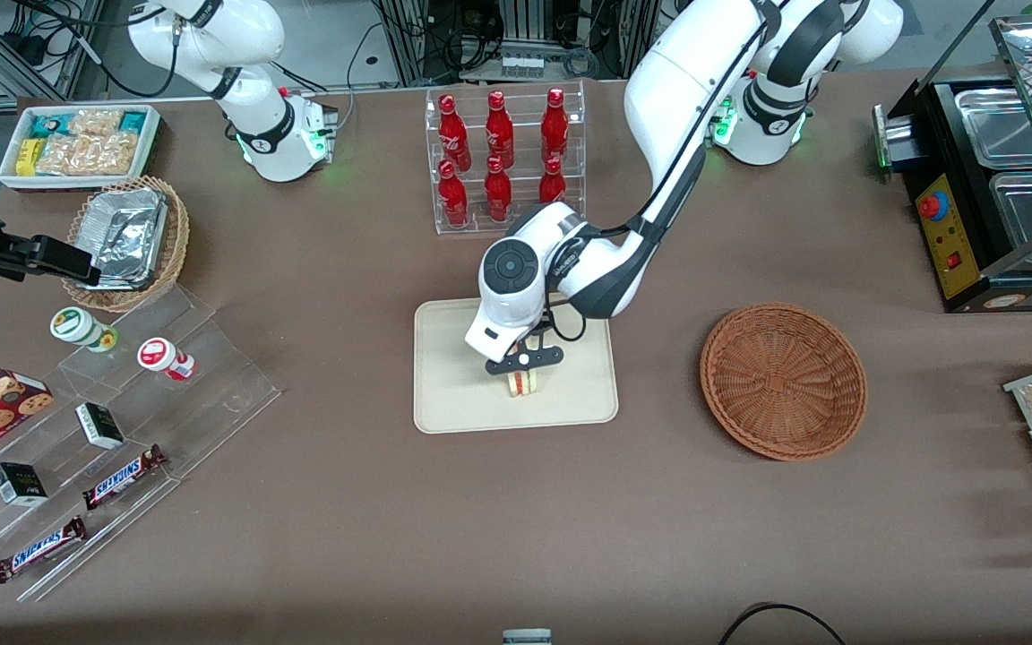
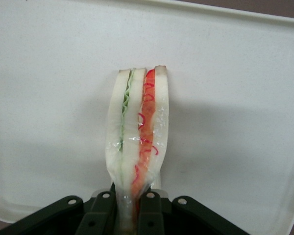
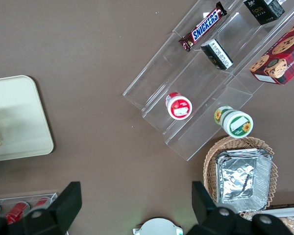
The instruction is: Place sandwich from basket to tray
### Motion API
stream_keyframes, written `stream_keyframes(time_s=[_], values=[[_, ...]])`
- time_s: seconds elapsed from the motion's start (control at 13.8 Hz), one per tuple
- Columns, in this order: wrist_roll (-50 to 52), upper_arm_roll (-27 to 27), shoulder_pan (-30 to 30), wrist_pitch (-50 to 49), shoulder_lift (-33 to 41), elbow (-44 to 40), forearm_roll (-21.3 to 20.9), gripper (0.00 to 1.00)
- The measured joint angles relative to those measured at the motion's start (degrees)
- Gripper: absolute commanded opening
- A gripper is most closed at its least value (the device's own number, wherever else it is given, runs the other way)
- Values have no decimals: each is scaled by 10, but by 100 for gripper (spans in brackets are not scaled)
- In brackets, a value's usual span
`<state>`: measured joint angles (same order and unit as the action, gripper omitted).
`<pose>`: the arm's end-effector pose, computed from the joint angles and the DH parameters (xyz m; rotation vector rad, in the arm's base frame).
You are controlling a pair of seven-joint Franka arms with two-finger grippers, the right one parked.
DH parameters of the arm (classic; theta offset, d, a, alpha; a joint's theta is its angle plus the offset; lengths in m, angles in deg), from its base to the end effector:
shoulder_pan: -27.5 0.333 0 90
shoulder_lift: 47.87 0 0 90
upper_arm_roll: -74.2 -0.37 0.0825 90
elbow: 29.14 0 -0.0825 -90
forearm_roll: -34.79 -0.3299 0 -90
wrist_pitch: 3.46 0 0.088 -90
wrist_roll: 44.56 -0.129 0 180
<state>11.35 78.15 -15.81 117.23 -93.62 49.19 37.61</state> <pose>0.4971 -0.5242 0.2827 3.1103 0.3069 -0.1682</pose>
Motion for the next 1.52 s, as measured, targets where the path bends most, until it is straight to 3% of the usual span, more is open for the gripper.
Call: stream_keyframes(time_s=[0.07,0.14,0.22,0.29,0.72,1.52], values=[[7,0,0,0,-3,-2,0,0],[14,0,0,0,-5,-5,0,24],[17,-1,0,0,-7,-8,0,96],[20,-1,0,0,-9,-10,0,100],[36,-2,0,-14,-6,-30,0,100],[-26,-27,2,-147,98,-42,-6,100]])
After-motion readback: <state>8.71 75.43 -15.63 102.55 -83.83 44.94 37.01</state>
